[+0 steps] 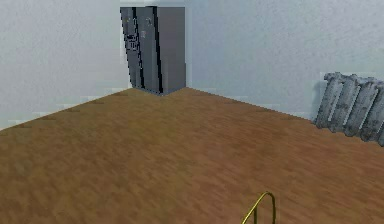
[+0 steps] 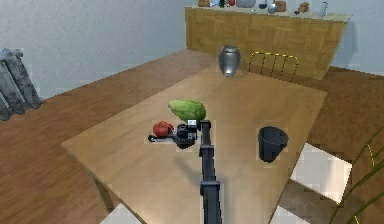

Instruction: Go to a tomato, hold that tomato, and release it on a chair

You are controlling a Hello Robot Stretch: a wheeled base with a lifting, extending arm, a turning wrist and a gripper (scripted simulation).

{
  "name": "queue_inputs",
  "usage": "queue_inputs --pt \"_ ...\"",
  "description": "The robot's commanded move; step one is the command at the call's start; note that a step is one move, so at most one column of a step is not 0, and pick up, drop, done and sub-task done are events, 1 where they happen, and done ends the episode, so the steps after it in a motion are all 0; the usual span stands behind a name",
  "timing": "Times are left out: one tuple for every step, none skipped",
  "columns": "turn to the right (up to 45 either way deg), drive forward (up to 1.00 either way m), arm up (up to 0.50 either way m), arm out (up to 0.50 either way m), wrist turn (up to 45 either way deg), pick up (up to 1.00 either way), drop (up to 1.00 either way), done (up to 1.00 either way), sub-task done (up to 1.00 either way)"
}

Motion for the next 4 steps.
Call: queue_inputs --pt "0.0 0.0 0.1 0.0 0.0 0.0 0.0 0.0 0.0" --pt "0.0 0.0 0.22 0.0 0.0 0.0 0.0 0.0 0.0" --pt "0.0 0.0 0.0 0.0 -45.0 0.0 0.0 0.0 0.0" --pt "0.0 0.0 0.0 0.0 -45.0 0.0 0.0 0.0 0.0"
